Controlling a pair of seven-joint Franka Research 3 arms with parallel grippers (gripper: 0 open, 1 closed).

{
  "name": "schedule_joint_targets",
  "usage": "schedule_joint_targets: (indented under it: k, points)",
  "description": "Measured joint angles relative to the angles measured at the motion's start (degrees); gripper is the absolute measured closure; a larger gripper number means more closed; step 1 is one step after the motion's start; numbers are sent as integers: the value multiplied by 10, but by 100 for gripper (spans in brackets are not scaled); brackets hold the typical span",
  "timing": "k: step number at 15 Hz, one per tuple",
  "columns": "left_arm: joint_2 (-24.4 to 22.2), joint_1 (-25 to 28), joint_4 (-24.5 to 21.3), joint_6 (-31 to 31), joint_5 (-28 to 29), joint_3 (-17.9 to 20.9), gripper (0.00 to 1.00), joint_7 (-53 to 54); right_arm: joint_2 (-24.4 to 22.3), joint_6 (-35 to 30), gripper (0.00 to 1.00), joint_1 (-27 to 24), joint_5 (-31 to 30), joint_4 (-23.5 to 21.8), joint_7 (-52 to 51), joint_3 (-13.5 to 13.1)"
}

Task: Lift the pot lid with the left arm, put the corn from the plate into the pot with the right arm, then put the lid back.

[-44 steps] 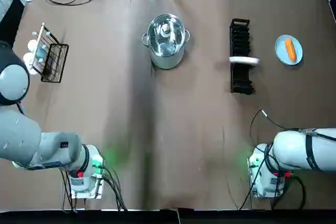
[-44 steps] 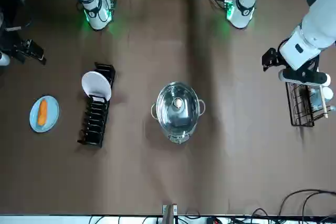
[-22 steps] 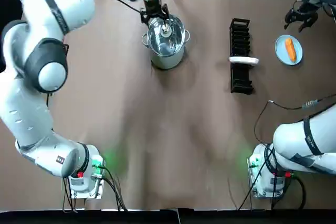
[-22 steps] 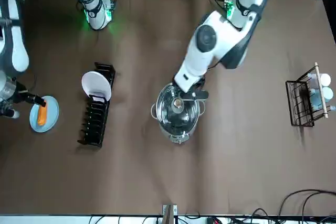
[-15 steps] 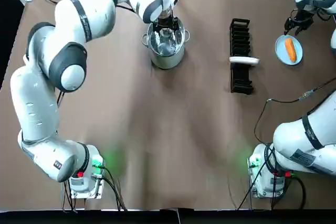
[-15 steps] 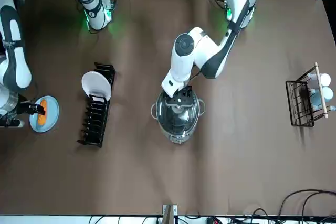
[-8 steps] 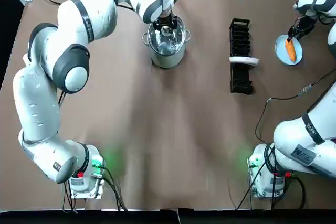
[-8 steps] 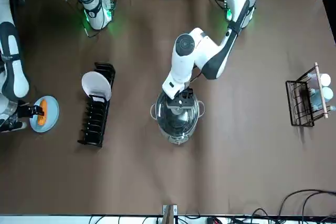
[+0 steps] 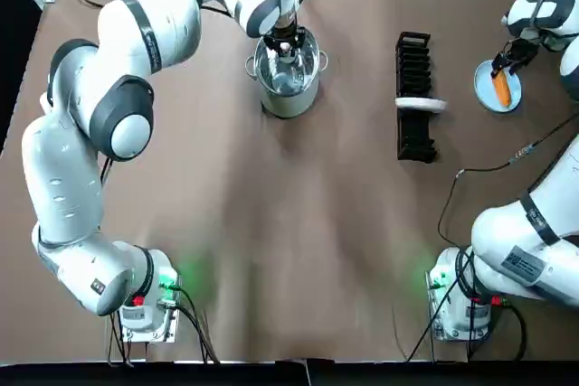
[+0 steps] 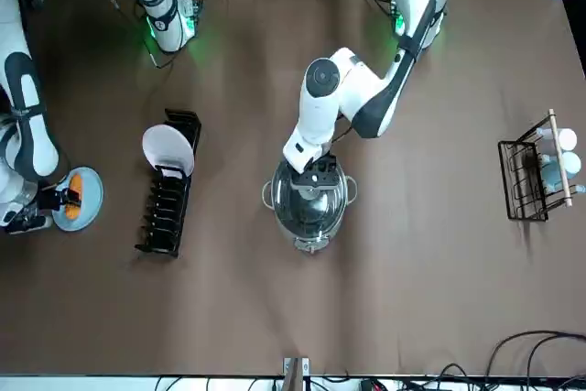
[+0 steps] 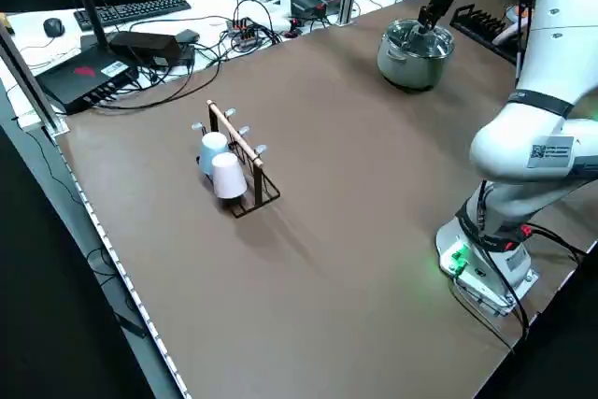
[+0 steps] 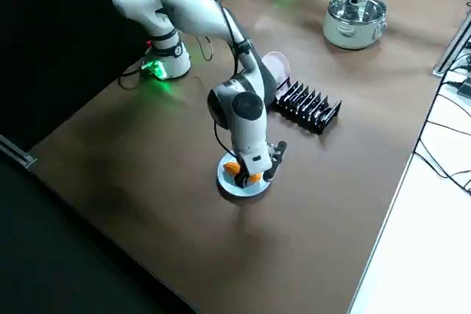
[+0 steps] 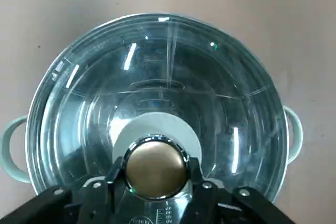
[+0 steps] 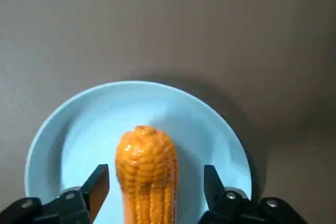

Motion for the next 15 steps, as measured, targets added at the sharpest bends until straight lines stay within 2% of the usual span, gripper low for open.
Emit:
schedule_joint_targets:
  k: [1, 3, 4, 5, 6, 8, 13, 15]
  points:
    - [0, 0, 0, -1, 0, 0, 50, 0, 4, 1, 19, -1, 0, 0, -1, 0]
    - [0, 0, 0, -1, 0, 0, 50, 0, 8, 3, 22, -1, 0, 1, -2, 1]
    - [0, 0, 0, -1, 0, 0, 50, 0, 8, 3, 28, -1, 0, 1, -2, 1]
    - [0, 0, 0, -1, 0, 0, 50, 0, 8, 3, 28, -1, 0, 2, -2, 2]
    - [0, 0, 1, -2, 0, 0, 50, 0, 8, 3, 34, -1, 0, 3, -2, 2]
    - [0, 0, 2, -5, 0, 0, 50, 0, 8, 2, 53, 0, 0, 4, -2, 3]
    - [-8, 2, 5, -18, 0, 0, 50, 0, 8, 1, 55, 5, 0, 7, -3, 6]
    - [-36, 12, 6, -44, 0, 0, 50, 0, -6, -17, 55, 19, 0, 20, -3, 9]
